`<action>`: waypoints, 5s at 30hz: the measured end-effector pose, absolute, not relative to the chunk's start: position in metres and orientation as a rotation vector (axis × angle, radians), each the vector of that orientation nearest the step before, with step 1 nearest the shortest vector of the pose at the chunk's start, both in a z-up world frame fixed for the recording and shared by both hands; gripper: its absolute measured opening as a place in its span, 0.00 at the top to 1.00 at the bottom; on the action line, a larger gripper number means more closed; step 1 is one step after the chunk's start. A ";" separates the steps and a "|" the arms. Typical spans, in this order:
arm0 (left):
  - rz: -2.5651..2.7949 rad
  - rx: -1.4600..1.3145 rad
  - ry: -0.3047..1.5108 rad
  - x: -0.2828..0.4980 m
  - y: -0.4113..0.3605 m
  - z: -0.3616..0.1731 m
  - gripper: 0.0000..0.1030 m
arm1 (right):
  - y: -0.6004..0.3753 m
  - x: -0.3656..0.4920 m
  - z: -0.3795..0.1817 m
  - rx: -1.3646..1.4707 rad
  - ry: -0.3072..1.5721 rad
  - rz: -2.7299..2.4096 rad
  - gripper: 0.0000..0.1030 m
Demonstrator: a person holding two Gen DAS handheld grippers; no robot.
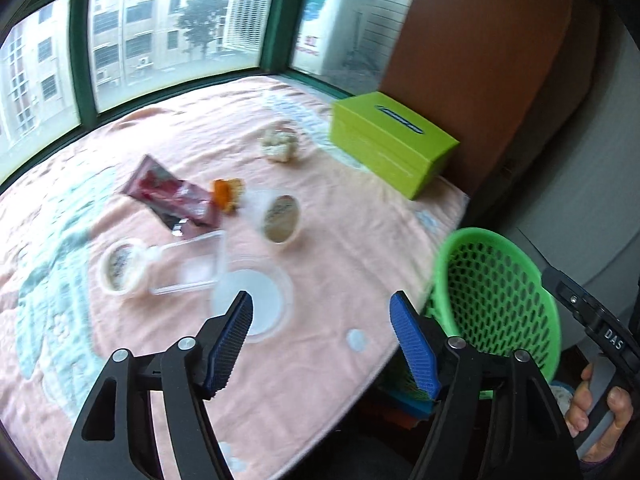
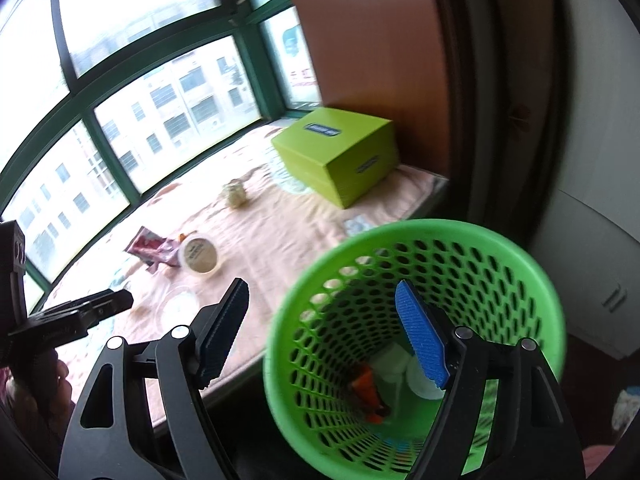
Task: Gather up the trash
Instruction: 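Move both tools back over the table, then close the left gripper on the yogurt cup with the printed label, then grasp the large clear round lid with the right gripper while the left holds the yogurt cup, then carry the lid and yogurt cup over the green basket and open both grippers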
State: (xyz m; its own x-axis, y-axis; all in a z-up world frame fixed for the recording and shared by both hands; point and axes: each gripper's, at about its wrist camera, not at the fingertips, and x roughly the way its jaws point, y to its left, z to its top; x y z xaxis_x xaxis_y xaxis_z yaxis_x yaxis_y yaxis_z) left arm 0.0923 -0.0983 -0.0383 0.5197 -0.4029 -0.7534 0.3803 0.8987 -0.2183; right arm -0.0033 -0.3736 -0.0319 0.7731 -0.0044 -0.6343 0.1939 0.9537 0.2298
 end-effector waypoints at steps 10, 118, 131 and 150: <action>-0.278 -0.080 0.926 0.121 -0.019 -0.053 0.25 | -0.325 0.033 -0.038 0.222 0.722 0.021 0.22; -0.285 -0.085 0.902 0.139 -0.001 -0.051 0.35 | -0.244 0.069 -0.064 0.055 0.785 0.129 0.11; -0.430 -0.036 0.869 0.115 -0.075 -0.030 0.35 | -0.326 0.023 -0.052 0.150 0.761 -0.067 0.11; -0.615 0.050 0.871 0.093 -0.178 -0.024 0.35 | -0.432 -0.023 -0.076 0.291 0.786 -0.303 0.09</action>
